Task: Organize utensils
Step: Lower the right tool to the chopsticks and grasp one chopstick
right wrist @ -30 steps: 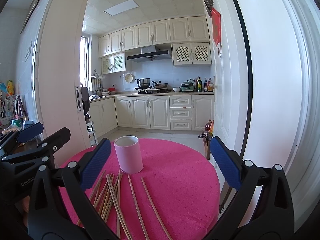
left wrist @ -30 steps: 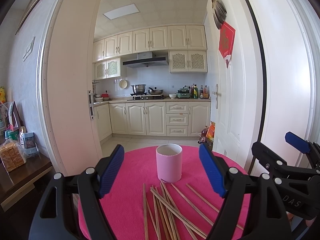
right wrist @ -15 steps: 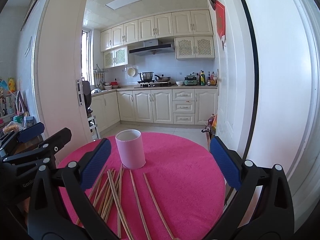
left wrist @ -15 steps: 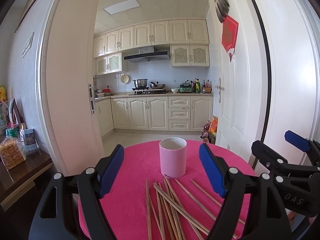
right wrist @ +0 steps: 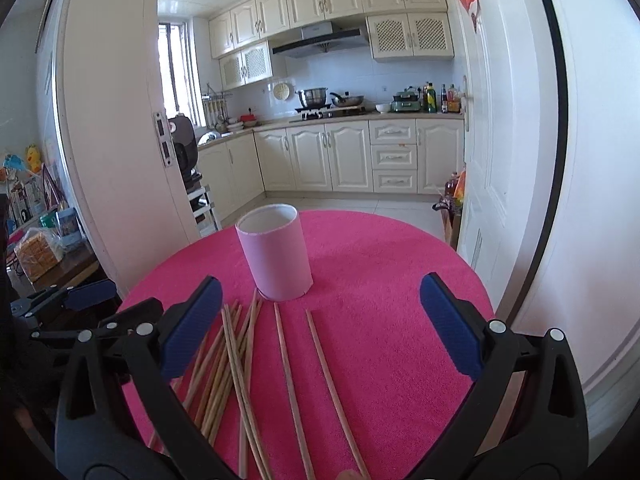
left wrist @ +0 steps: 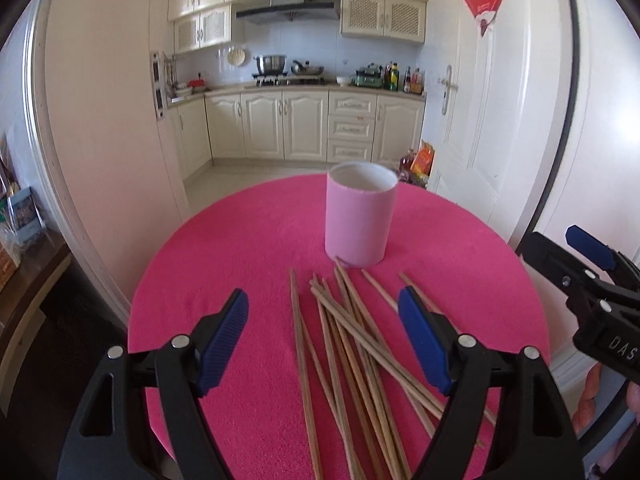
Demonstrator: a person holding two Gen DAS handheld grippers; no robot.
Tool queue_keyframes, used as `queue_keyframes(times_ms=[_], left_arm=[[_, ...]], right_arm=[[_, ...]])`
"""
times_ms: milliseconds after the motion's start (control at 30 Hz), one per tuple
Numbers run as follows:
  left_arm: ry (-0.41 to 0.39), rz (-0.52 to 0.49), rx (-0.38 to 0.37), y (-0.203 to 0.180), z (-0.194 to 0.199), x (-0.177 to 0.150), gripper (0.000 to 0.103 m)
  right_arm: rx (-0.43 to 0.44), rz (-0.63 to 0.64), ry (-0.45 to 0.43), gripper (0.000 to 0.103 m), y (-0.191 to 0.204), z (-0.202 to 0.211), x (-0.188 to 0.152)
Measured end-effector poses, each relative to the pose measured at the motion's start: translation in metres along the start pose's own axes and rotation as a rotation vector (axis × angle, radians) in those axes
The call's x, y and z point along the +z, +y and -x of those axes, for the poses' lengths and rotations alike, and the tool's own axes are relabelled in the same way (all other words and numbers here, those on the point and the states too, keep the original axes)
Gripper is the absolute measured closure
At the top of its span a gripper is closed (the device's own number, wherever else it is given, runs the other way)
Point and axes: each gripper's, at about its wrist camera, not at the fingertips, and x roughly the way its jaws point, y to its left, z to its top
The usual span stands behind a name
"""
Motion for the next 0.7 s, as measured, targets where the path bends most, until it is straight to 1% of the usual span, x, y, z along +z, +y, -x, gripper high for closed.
queue_keyframes(times_ms=[67, 167, 267, 333, 400, 433, 500, 533, 633, 700], left_arm=[[0.093, 0.031, -0.012, 0.013, -0.02, -0.002, 0.027], [0.203, 0.053, 0.001, 0.029, -0.046, -0.011, 0.027], [0.253, 0.077, -0.01, 0.039, -0.061, -0.022, 0.028], [0.274, 0.08, -0.003, 0.043, -0.068, -0.029, 0.028], [0.307, 0.074, 0.003, 0.043, -0.074, -0.032, 0.04], [0.327, 0.082, -0.001, 0.045, -0.078, -0.033, 0.05], [0.36, 0.094, -0.004, 0.047, -0.085, -0.035, 0.058], [0.372, 0.097, 0.001, 0.048, -0.088, -0.037, 0.065], [0.375, 0.101, -0.014, 0.05, -0.091, -0.036, 0.065], [0.376, 0.091, -0.011, 0.048, -0.092, -0.034, 0.065]], right_arm=[[-0.029, 0.042, 0.068, 0.006, 0.0, -0.017, -0.002], [-0.071, 0.093, 0.143, 0.006, 0.003, -0.038, -0.01], [-0.102, 0.132, 0.187, 0.006, 0.004, -0.052, -0.016], [-0.096, 0.146, 0.213, 0.006, 0.003, -0.06, -0.019], [-0.096, 0.157, 0.253, 0.006, 0.001, -0.07, -0.021], [-0.093, 0.163, 0.272, 0.006, 0.001, -0.075, -0.019], [-0.091, 0.175, 0.319, 0.006, 0.0, -0.084, -0.02], [-0.081, 0.18, 0.338, 0.006, -0.002, -0.088, -0.021], [-0.054, 0.196, 0.402, 0.009, -0.002, -0.099, -0.023], [-0.043, 0.216, 0.44, 0.011, -0.002, -0.104, -0.023]])
